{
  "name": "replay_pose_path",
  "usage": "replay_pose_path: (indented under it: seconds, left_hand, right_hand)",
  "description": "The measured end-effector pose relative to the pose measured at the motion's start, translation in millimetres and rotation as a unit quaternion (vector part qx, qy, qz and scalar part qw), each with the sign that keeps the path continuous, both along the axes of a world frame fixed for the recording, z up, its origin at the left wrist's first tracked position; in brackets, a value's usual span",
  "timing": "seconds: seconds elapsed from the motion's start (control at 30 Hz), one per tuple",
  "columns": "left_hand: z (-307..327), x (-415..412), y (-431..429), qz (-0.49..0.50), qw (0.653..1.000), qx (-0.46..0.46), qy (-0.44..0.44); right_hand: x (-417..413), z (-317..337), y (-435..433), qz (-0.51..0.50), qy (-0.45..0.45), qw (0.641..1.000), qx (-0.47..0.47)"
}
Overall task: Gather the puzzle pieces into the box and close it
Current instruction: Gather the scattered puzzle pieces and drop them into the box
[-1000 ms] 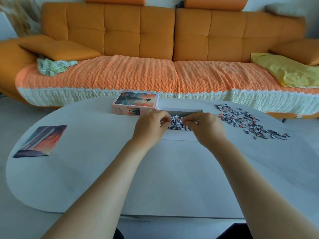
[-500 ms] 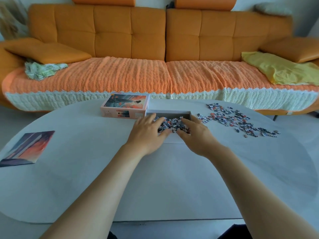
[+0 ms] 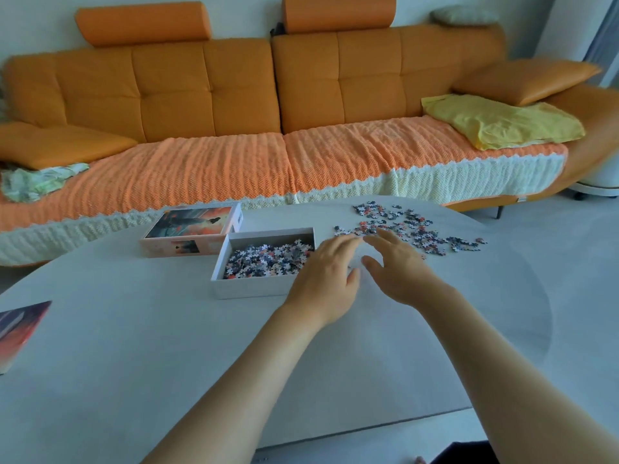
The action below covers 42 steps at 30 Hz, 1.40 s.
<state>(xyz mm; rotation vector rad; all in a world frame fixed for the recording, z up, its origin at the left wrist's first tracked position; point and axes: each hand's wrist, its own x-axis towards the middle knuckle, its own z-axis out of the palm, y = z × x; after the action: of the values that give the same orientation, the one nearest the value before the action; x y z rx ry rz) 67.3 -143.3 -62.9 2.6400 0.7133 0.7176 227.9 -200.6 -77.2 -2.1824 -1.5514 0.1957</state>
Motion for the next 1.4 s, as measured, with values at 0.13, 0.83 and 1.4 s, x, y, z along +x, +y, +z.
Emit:
replay_pose_path:
  seconds: [0.13, 0.83, 1.4]
  left_hand:
    - [-24, 49, -5, 0.032, 0.988, -0.076, 0.129]
    - [-45, 137, 80, 0.152, 0.967, -0.031, 0.204]
    - [-47, 139, 87, -0.009, 0.983, -0.061, 0.175]
  right_hand:
    - [48, -13, -10, -0.062, -0.043, 0.997, -0.022]
    - [146, -32, -14, -0.151, -0.062, 0.984, -0.074]
    - [116, -32, 8, -0.023, -0.028, 0.999, -0.031]
